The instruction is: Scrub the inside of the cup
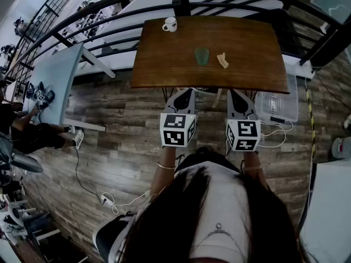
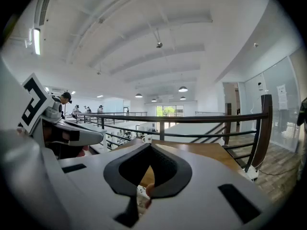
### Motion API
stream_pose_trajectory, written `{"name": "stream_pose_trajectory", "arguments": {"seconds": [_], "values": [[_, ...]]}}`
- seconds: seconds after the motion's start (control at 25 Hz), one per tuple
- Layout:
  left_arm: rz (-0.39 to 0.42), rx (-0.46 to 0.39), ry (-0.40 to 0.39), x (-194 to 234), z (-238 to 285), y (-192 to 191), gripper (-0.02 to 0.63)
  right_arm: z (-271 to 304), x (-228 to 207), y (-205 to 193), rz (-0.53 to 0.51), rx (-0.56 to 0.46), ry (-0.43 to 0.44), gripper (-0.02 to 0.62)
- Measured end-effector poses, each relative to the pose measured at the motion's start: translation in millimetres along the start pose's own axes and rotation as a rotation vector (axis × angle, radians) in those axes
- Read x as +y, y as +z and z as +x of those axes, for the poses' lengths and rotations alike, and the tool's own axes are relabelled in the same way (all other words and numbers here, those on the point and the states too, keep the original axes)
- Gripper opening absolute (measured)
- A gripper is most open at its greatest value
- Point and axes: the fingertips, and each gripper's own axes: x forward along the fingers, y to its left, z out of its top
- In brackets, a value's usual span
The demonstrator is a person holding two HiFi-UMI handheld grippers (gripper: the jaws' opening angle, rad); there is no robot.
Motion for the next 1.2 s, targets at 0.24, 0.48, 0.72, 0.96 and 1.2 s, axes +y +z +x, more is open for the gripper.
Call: {"name": "stream_pose_trajectory", "arguments": {"seconds": [0.24,0.48,0.72,0.96,1.2], "values": [[0.011,-0.003,-0.029,11.0,6.5,1.0,0.006,12.0,7.7,-0.9,0.015,-0.003,-0.021,0.035],[0.008,0.001,-0.06,26.1,10.8,6.7,0.006,25.3,15.2,6.4,0.042,0.002,-0.043,0.035],[0.001,0.004,-0.084,31.0,12.2,4.8,0.006,29.1,22.2,4.9,0.054,0.01,-0.052,0.035],[-0.008,0.015,-0.101,26.5,16.8,0.0,0.006,33.3,16.8,4.8,0.073,0.011,-0.058,0.035],[0.005,0.016,-0.086,29.4,31.5,-2.1,0.006,53.1,5.8,-1.8,0.037,0.042,-0.078,0.035]]}}
